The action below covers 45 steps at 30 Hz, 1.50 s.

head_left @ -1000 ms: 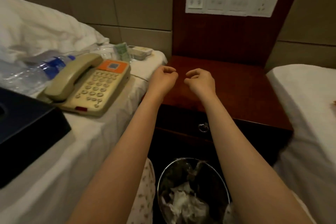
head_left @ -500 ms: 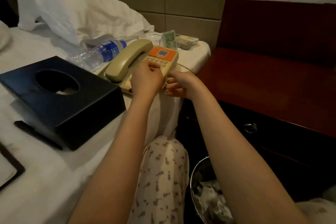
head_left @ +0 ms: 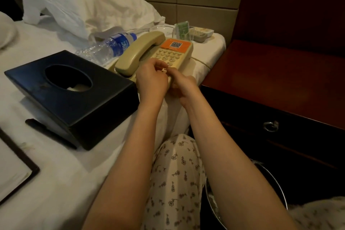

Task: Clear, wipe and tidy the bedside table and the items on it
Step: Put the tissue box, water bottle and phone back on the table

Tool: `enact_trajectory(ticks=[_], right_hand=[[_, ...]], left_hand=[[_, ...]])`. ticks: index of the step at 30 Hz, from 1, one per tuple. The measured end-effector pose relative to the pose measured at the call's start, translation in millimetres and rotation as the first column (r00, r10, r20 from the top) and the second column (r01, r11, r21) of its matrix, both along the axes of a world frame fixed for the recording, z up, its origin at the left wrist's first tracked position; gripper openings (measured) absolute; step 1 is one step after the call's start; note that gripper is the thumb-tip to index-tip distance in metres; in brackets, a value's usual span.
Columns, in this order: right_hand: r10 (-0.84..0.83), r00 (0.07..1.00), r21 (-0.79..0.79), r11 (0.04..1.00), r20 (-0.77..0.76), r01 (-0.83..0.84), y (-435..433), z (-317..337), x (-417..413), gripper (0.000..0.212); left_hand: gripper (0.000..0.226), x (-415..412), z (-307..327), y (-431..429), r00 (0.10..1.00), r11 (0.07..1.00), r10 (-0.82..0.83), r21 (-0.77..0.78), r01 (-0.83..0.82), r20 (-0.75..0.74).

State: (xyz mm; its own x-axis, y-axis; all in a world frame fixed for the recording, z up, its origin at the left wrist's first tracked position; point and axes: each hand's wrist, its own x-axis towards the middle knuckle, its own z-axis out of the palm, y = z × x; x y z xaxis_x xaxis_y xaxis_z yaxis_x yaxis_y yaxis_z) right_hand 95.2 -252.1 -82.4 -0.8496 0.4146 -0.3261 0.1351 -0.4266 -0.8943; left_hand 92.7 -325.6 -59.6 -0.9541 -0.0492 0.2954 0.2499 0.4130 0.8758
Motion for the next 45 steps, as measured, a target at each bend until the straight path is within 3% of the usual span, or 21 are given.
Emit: enact_trajectory(ticks=[3, 6, 8, 11, 19, 20, 22, 24, 26, 30, 36, 42, 45], right_hand=[[-0.066, 0.993, -0.144, 0.988, -0.101, 0.051, -9.3, -7.4, 0.4, 0.040], [-0.118, 0.986, -0.175, 0.980, -0.114, 0.097, -10.6, -10.7, 0.6, 0.031], [-0.148, 0.983, -0.197, 0.972, -0.108, 0.125, -3.3, -10.4, 5.0, 0.009], [-0.207, 0.973, -0.241, 0.954, -0.103, 0.177, 12.9, -10.4, 15.0, 0.009], [-0.312, 0.944, -0.246, 0.928, -0.111, 0.278, 57.0, -21.6, 51.8, 0.012], [-0.316, 0.940, -0.256, 0.926, -0.129, 0.276, 62.0, -23.9, 57.6, 0.011], [-0.314, 0.935, -0.283, 0.923, -0.165, 0.260, 72.8, -29.6, 68.3, 0.014], [-0.330, 0.928, -0.298, 0.915, -0.172, 0.271, 84.1, -34.2, 79.4, 0.018], [-0.364, 0.916, -0.315, 0.900, -0.167, 0.301, 95.6, -37.0, 90.3, 0.020], [-0.423, 0.891, -0.349, 0.870, -0.166, 0.349, 116.7, -36.7, 107.4, 0.017], [-0.472, 0.874, -0.297, 0.857, -0.119, 0.422, 146.3, -25.9, 118.3, 0.015], [-0.500, 0.866, -0.252, 0.840, -0.012, 0.481, 164.6, -17.9, 116.9, 0.014], [-0.474, 0.880, -0.164, 0.868, 0.007, 0.469, 177.5, -12.2, 113.6, 0.026]], left_hand=[[0.027, 0.4, -1.7, 1.4, 1.000, 1.000, 0.002, -0.002, -0.002, -0.023], [0.028, -1.4, -0.1, -0.8, 1.000, 1.000, -0.017, 0.010, 0.017, -0.012], [0.029, -1.6, 0.3, 0.6, 0.999, 0.999, -0.048, 0.018, 0.048, -0.009], [0.027, 3.4, 0.7, 8.9, 0.995, 0.996, -0.090, -0.021, 0.089, -0.042], [0.020, 28.1, 5.6, 16.1, 0.917, 0.996, -0.075, -0.079, 0.047, -0.392], [0.020, 28.5, 5.2, 14.6, 0.924, 0.996, -0.050, -0.084, 0.019, -0.380], [0.026, 25.0, 0.8, 13.4, 0.975, 0.994, -0.022, -0.112, -0.003, -0.220], [0.034, 23.0, -7.1, 15.0, 0.997, 0.992, -0.073, -0.106, 0.074, 0.014], [0.038, 25.2, -15.9, 21.0, 0.975, 0.984, -0.170, -0.033, 0.177, 0.144], [0.037, 33.3, -25.1, 45.4, 0.936, 0.960, -0.277, 0.025, 0.278, 0.216], [0.039, 15.8, -28.1, 84.3, 0.876, 0.950, -0.311, 0.112, 0.291, 0.369], [0.037, -6.3, -30.5, 116.4, 0.869, 0.940, -0.339, 0.168, 0.297, 0.360], [0.035, -20.8, -34.8, 127.2, 0.846, 0.935, -0.354, 0.179, 0.306, 0.400]])
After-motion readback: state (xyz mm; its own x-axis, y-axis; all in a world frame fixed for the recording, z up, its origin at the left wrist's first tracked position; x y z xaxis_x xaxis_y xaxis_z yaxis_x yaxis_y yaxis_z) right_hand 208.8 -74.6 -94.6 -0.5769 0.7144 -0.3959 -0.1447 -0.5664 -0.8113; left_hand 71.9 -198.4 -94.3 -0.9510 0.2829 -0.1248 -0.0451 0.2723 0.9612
